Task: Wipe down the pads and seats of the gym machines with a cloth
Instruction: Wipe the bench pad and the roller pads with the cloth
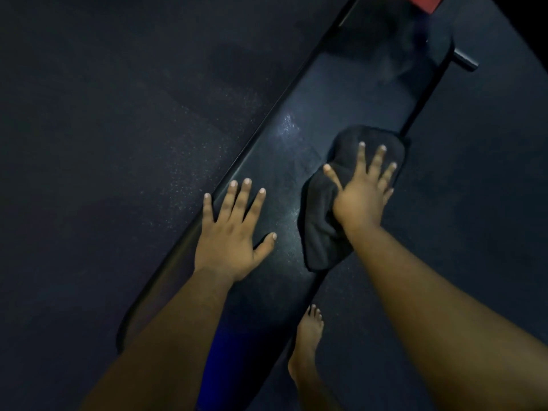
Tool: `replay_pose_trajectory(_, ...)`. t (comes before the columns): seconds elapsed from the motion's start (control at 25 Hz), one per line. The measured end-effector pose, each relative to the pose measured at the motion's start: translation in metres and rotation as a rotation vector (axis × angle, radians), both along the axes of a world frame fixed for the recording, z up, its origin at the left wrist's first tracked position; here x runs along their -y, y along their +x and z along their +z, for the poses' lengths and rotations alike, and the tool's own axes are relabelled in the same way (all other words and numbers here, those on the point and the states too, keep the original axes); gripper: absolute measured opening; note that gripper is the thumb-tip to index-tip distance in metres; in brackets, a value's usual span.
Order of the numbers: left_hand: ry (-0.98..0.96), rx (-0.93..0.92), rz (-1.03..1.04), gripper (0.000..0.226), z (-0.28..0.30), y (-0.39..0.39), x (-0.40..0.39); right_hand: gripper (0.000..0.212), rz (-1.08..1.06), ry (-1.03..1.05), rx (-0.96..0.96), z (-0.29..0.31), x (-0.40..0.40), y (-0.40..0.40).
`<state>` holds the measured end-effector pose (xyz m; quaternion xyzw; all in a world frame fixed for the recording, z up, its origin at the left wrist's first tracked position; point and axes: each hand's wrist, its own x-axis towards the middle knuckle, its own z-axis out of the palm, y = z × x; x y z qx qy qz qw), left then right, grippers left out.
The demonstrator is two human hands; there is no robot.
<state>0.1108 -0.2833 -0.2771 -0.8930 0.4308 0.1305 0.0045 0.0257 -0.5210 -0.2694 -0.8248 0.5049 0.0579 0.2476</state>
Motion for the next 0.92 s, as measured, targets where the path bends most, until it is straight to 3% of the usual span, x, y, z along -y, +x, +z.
replay_pose_trajectory(0.08,0.008,-0.008,-0.007,0.085,0.002,0.0,0.0,0.08,0.333,-0.154,-0.102,-0.003,-0.004,0.011)
replay_pose_trajectory(0.2,0.025,-0.021,0.02,0.093,0.004,0.001,0.002,0.076,0.838,-0.166,-0.049,0.001,-0.009,0.05)
replay_pose_trajectory(0.32,0.021,-0.01,0.031,0.094,0.002,0.0,0.002,0.084,1.1,-0.182,-0.055,-0.001,0.046,0.111)
replay_pose_trajectory(0.44,0.006,-0.01,0.027,0.093,0.001,0.0,0.002,0.088,0.924,-0.196,-0.083,-0.005,0.087,0.153)
replay_pose_trajectory(0.56,0.021,-0.027,0.021,0.094,0.004,0.002,0.003,0.081,0.73,-0.23,-0.079,-0.005,0.058,0.142)
replay_pose_trajectory(0.72,0.04,-0.034,0.028,0.094,0.006,0.002,0.002,0.078,0.998,-0.23,-0.053,0.001,0.027,0.06)
replay_pose_trajectory(0.8,0.037,-0.026,0.024,0.094,0.005,0.001,0.002,0.078,0.989,-0.222,-0.076,0.002,0.058,0.049)
replay_pose_trajectory(0.92,0.029,-0.023,0.028,0.095,0.003,0.002,0.002,0.077,0.649,-0.212,-0.12,0.0,0.076,0.055)
